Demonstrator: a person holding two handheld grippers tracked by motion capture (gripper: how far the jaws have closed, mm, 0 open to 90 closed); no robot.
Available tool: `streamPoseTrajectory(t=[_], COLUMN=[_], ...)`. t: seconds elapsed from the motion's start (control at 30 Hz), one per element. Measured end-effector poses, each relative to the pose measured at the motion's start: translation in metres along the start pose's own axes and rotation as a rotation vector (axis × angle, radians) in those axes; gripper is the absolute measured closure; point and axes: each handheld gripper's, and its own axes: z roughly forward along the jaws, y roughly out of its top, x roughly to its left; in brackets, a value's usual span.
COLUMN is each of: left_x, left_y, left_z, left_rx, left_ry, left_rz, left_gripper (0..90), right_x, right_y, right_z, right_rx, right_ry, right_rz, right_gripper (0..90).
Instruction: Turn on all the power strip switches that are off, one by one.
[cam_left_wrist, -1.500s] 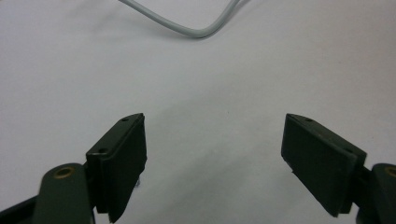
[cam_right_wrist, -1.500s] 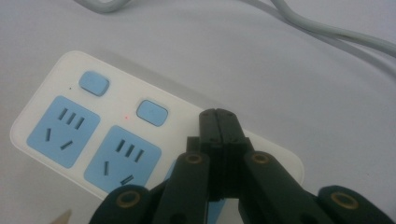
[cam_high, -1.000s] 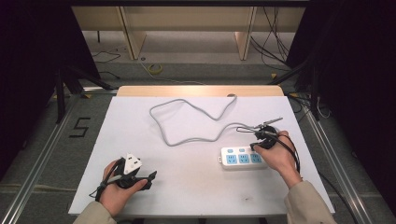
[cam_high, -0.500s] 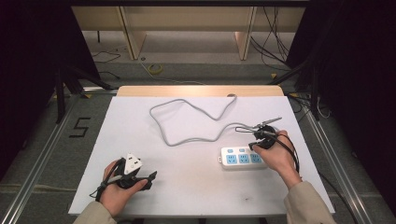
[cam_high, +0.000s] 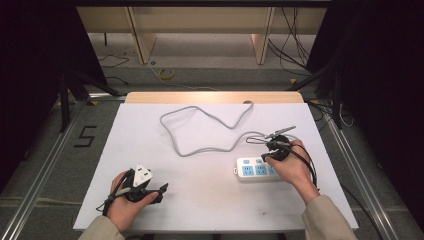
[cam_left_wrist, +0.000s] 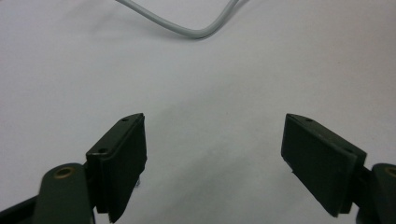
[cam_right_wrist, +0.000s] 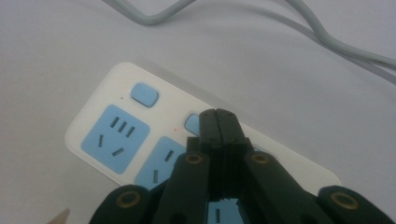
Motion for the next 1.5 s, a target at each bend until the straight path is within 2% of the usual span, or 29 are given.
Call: streamPoseTrajectory(t=[0.63,1.5], left_x=[0.0,-0.001], left_y=[0.0,0.0], left_z=[0.0,0.0], left_rx=[-0.001,0.0], left_ry=[0.0,-0.001], left_rz=[0.001,0.002], left_gripper=[22.4,22.4], right_x=[0.014,0.023], right_y=[0.008,0.017], right_z=[0.005,0.009], right_rx=[0.005,0.005], right_ry=[0.021,0.029], right_rz=[-0.036,-0.061], right_gripper=[90.0,90.0])
